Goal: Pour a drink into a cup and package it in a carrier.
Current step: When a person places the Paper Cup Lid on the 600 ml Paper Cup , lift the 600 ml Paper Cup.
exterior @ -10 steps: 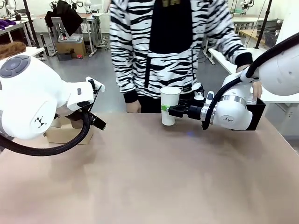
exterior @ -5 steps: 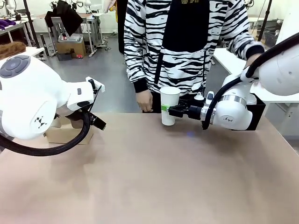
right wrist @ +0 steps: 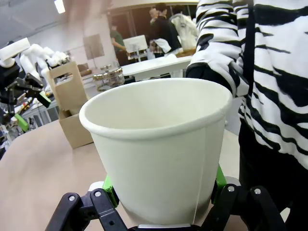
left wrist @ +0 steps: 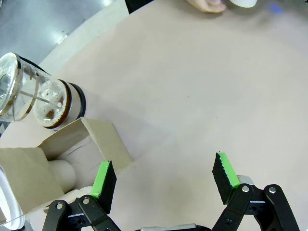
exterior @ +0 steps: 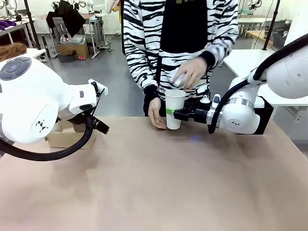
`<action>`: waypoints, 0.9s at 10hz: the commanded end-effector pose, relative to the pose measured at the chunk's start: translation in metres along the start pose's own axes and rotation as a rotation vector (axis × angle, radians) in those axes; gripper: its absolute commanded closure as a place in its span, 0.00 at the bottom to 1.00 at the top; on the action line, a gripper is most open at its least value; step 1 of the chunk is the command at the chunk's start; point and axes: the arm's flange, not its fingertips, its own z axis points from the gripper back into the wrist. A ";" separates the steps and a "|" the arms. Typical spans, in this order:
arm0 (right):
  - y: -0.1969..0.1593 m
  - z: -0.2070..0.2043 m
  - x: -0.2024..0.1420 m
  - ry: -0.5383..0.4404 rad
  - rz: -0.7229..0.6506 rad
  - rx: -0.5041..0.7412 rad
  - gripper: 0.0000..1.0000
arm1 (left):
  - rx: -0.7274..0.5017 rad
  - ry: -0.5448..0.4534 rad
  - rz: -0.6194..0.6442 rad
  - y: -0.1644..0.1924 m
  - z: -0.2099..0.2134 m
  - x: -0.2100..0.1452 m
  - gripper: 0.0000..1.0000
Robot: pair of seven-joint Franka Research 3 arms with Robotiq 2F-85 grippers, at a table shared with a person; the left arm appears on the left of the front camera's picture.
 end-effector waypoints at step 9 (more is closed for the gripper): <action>0.004 0.001 0.006 0.000 -0.009 0.006 0.17 | 0.000 -0.004 0.001 0.000 0.002 0.000 0.00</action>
